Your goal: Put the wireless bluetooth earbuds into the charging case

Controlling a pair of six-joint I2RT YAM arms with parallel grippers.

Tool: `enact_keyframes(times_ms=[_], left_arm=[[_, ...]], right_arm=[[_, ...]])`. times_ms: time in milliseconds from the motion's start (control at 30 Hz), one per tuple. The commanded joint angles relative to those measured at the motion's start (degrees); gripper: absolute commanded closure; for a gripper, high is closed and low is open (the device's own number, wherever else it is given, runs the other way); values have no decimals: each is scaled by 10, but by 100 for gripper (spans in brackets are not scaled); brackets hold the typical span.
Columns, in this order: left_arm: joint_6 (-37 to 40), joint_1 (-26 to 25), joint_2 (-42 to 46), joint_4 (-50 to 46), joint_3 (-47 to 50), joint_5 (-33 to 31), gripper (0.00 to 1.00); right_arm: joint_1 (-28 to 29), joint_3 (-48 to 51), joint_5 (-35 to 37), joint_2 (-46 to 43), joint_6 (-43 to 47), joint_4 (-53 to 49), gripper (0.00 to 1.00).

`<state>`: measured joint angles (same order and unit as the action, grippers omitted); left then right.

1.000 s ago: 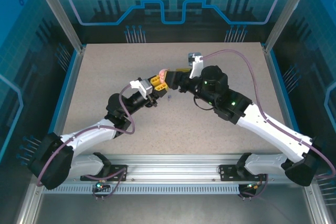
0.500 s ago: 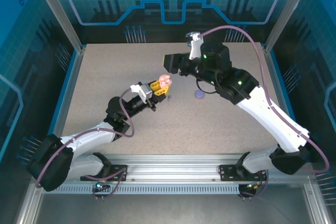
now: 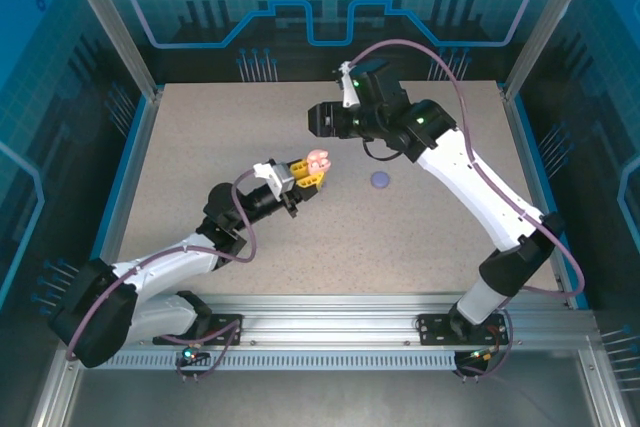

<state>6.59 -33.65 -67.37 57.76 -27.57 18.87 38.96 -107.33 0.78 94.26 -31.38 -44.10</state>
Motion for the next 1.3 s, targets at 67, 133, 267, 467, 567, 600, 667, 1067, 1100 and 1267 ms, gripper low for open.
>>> enact_keyframes(times_ms=[67, 133, 267, 467, 567, 600, 667, 1067, 1100, 1267], left_arm=[[19, -1, 8, -9, -23, 17, 100], [22, -1, 5, -12, -26, 16, 100], [25, -2, -1, -12, -33, 16, 100], [27, -1, -11, -6, -42, 9, 100], [30, -1, -13, -3, -44, 1, 100], [30, -1, -14, -3, -44, -1, 100], [32, -1, -14, -3, -45, -6, 100], [-14, 0, -31, 40, -24, -35, 100], [-27, 0, -32, 46, -17, -38, 100], [-86, 0, -36, 40, 17, -73, 100]], right_arm=[[-5, -33, -40, 28, 11, -46, 54], [-4, -33, -50, 33, 11, -48, 60], [-1, -28, -60, 36, 14, -50, 66], [14, -10, -69, 29, 20, -54, 71], [26, 12, -69, 15, 23, -55, 75], [30, 21, -69, 7, 23, -53, 75], [39, 40, -62, -12, 22, -50, 76], [26, 170, 23, -180, -53, 16, 67], [20, 183, 35, -196, -66, 27, 62], [-2, 245, 75, -256, -96, 48, 45]])
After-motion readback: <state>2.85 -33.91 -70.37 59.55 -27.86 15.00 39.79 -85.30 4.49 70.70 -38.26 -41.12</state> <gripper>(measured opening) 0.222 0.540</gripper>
